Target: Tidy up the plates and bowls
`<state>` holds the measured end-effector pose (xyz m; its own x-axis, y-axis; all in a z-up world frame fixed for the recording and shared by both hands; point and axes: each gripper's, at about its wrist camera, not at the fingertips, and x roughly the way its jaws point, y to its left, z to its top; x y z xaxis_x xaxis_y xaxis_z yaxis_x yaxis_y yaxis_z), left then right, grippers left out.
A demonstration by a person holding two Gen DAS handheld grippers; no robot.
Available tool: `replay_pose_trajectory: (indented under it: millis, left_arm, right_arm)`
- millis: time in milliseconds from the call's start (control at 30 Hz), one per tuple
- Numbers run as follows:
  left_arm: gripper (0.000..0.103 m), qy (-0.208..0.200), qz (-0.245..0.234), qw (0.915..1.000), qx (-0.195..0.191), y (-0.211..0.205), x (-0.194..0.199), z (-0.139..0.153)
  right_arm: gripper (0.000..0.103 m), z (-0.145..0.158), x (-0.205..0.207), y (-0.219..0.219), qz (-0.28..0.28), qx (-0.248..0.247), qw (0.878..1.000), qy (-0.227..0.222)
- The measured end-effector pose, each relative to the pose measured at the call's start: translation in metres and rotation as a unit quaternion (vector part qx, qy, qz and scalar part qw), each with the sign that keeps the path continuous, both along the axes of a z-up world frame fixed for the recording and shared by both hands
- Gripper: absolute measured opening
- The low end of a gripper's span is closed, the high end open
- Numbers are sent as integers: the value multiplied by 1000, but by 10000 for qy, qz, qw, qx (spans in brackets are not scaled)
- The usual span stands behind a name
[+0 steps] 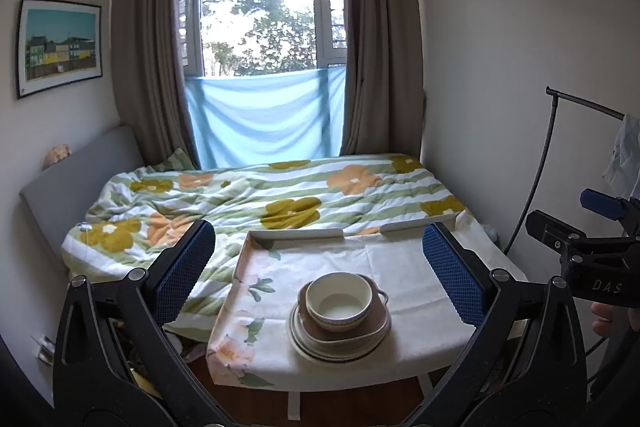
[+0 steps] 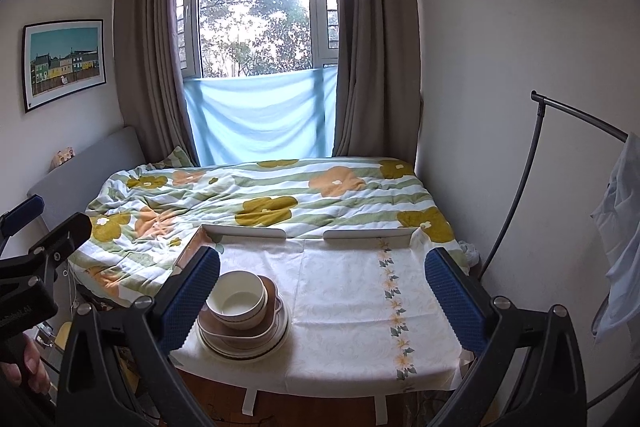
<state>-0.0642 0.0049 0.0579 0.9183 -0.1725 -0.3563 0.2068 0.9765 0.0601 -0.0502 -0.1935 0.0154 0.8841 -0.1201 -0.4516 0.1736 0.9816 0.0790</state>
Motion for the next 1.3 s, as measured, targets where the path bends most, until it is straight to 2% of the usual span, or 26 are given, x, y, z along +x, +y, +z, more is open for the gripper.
replay_pose_trajectory:
  millis: [1300]
  left_arm:
    - [103, 259, 36, 9997, -2, -1, 6, -10]
  right_arm:
    - [102, -12, -4, -3, -75, 17, 9998, 210]
